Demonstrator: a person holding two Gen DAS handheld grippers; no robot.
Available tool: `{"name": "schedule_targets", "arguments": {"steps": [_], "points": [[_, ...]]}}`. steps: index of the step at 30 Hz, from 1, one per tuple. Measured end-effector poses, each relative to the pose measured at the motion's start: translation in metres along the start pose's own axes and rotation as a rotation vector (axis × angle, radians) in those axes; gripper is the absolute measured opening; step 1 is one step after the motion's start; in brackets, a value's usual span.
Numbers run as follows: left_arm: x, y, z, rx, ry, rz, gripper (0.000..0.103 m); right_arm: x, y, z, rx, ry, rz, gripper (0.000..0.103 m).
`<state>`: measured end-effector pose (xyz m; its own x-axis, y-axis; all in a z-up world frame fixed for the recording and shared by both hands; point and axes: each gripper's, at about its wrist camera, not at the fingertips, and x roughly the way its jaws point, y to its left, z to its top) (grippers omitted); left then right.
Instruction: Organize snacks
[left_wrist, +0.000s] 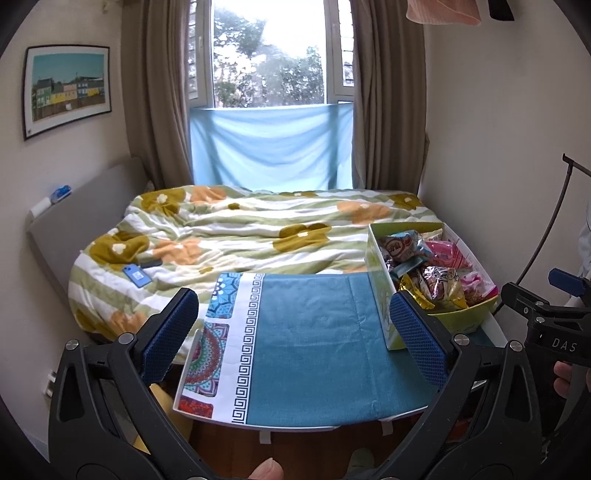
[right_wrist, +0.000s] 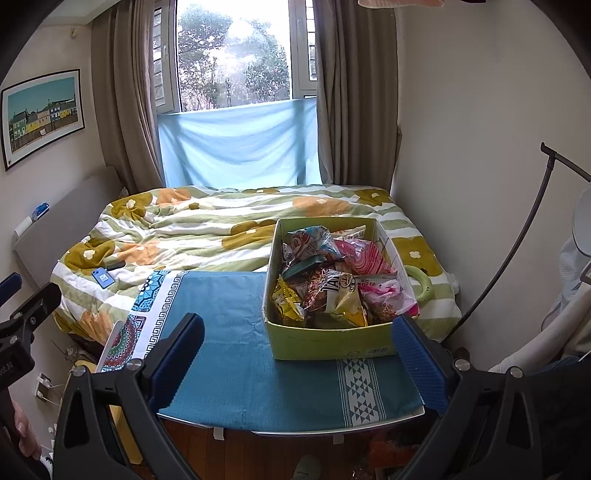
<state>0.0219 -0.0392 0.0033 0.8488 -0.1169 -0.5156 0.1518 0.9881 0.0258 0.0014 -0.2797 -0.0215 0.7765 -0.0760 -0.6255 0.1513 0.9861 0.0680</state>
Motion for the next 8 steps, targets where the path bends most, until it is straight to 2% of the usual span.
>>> {"name": "schedule_targets", "arguments": {"steps": [8], "points": [[-0.0017, 0.0045, -0.002, -0.014, -0.006, -0.021, 0.103, 0.0004, -0.0005, 0.0, 0.001, 0.001, 0.001, 0.101]]}}
